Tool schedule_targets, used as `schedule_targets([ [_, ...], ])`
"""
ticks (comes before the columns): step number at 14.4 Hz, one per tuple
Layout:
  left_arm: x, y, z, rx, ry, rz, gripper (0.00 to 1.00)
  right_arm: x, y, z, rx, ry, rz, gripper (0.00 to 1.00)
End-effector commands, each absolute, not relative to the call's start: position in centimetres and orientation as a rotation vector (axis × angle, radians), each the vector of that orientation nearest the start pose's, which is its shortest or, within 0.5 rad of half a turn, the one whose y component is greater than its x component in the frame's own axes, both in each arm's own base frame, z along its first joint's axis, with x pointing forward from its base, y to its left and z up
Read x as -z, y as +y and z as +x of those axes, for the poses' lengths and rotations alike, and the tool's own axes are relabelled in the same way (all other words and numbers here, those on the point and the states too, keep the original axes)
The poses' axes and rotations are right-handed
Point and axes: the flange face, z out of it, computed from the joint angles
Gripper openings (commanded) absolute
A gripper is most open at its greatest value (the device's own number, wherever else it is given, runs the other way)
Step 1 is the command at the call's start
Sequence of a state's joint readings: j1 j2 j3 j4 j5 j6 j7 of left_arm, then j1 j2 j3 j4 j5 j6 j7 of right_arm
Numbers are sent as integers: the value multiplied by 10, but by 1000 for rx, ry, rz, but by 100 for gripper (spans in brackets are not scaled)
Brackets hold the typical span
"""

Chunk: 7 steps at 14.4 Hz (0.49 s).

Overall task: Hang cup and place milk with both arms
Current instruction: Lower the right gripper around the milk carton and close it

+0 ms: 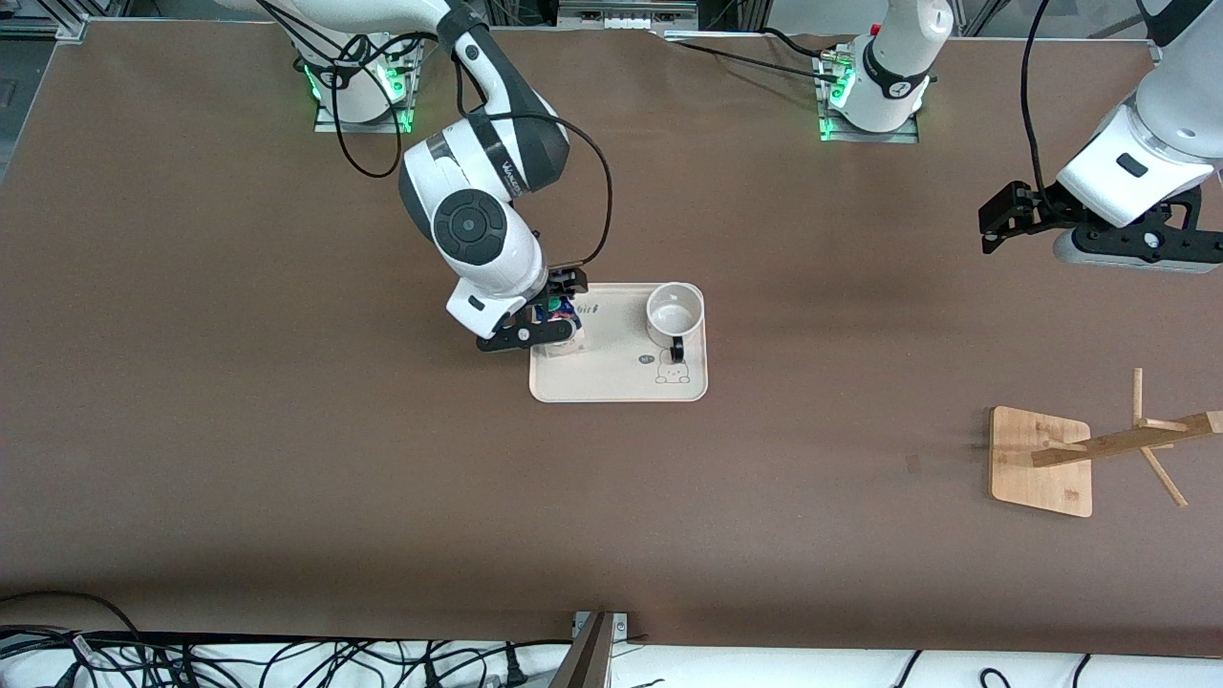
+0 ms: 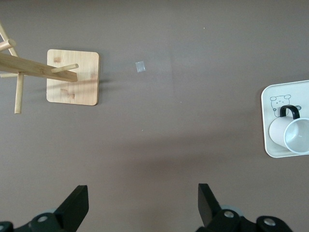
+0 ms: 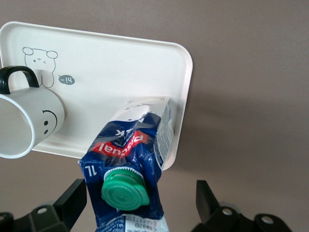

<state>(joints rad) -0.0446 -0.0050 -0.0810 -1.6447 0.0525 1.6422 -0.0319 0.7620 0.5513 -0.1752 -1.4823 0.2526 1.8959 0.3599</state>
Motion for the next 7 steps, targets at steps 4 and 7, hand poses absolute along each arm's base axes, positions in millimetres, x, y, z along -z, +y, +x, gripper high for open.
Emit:
schedule_targets([
  [4, -603, -65, 553, -1, 167, -3104, 100, -341, 419, 549, -272, -335, -3039, 100],
  [7, -603, -65, 553, -1, 167, -3104, 100, -338, 419, 551, -261, -352, -3035, 100],
])
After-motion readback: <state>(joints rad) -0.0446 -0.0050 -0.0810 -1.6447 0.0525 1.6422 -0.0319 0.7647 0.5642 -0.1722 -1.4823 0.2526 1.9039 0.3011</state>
